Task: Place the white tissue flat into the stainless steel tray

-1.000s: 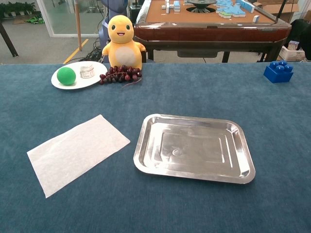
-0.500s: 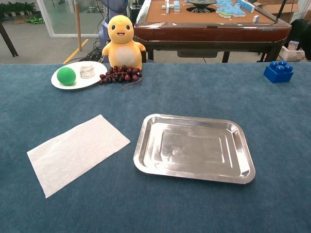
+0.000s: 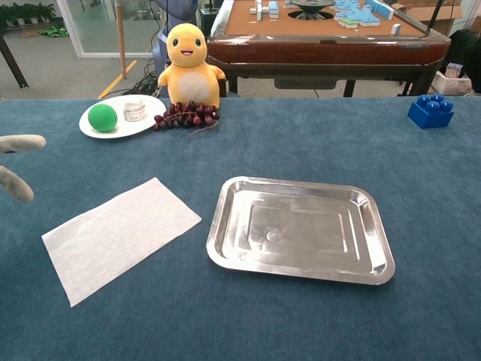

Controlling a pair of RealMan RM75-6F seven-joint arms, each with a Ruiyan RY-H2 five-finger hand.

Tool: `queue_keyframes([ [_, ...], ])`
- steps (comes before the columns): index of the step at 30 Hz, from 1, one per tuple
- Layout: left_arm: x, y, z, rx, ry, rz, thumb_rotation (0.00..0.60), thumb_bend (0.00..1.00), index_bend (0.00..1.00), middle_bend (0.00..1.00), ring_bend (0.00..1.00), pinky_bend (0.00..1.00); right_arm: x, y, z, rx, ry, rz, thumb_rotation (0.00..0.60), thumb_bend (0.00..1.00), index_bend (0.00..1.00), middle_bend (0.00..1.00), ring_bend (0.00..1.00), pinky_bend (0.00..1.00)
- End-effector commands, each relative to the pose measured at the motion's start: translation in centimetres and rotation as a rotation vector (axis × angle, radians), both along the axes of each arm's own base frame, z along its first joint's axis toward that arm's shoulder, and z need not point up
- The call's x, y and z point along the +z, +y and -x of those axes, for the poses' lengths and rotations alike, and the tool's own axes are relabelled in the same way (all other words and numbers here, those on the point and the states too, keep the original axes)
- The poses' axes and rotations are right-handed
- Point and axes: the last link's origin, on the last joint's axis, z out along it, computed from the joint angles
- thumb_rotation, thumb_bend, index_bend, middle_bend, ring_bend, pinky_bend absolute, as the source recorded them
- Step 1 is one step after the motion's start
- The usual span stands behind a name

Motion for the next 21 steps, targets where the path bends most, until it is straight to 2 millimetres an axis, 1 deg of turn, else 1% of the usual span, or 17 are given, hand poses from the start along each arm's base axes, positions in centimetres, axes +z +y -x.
queue_keyframes([
  [1,-0.8,0.1,-0.2,0.006,-0.004,0.03,0.6,0.1,0.35,0.0,0.0,0.15,0.1,0.0,0.0,0.001,-0.003,0.002,0.6,0.46,0.48,0.42,0.27,0.37],
  [6,-2.3,0.3,-0.2,0.013,0.014,0.073,0.6,0.1,0.37,0.0,0.0,0.15,0.4,0.0,0.0,0.001,-0.005,0.011,0.6,0.46,0.48,0.42,0.27,0.37],
  [15,-3.9,0.9,-0.4,0.002,0.016,0.082,0.6,0.11,0.4,0.0,0.0,0.15,0.6,0.0,0.0,-0.003,-0.008,0.012,0.6,0.46,0.48,0.42,0.27,0.37],
  [19,-4.5,1.2,-0.5,0.002,0.015,0.088,0.6,0.19,0.41,0.0,0.0,0.15,0.6,0.0,0.0,-0.003,-0.009,0.013,0.6,0.46,0.48,0.42,0.27,0.37],
  [21,-4.8,1.3,-0.6,0.006,0.009,0.092,0.6,0.21,0.41,0.0,0.0,0.15,0.7,0.0,0.0,-0.003,-0.009,0.015,0.6,0.46,0.48,0.42,0.27,0.37],
])
